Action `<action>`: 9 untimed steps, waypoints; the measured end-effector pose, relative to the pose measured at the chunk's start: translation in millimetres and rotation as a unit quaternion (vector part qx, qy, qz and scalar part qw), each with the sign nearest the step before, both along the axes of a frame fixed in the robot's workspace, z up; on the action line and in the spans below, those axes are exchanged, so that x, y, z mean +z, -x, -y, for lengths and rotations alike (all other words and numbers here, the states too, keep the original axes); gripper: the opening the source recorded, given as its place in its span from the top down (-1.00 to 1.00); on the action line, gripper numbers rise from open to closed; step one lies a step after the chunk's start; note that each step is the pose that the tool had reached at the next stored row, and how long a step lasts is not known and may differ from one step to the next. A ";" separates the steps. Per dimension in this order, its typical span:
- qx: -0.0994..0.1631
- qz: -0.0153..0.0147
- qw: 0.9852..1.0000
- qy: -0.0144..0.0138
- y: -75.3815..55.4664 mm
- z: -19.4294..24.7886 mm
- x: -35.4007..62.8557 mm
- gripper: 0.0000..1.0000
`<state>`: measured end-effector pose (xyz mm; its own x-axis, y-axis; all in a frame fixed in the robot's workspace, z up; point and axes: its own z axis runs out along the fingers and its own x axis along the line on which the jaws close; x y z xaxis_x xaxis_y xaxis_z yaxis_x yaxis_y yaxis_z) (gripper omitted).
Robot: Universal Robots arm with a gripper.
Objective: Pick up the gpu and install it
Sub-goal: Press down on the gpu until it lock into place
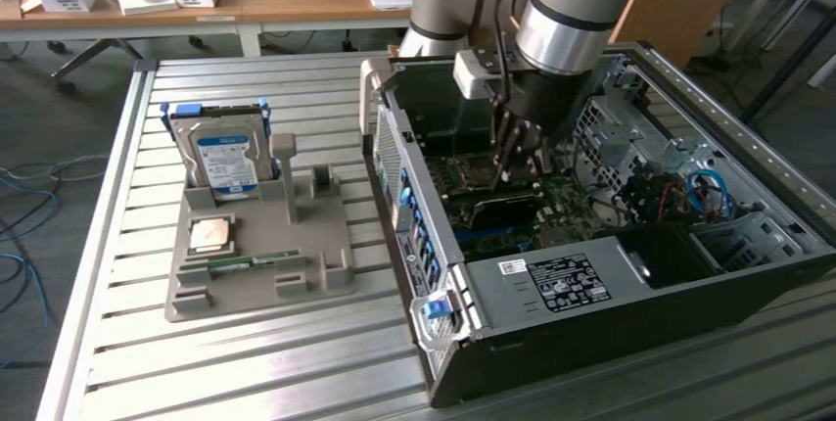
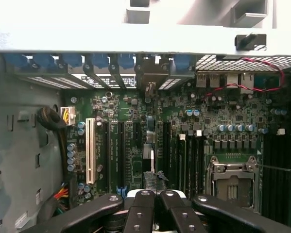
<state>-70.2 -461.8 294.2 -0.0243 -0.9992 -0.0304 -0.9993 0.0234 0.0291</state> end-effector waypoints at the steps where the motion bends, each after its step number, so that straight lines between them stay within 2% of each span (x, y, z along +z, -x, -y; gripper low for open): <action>1: 0.000 0.000 1.000 0.000 0.0 0.0 -1.8 0.79; 4: 0.000 0.000 1.000 0.000 0.0 0.0 -7.2 0.79; 9: 0.000 0.000 1.000 0.000 0.3 -0.1 -8.0 0.79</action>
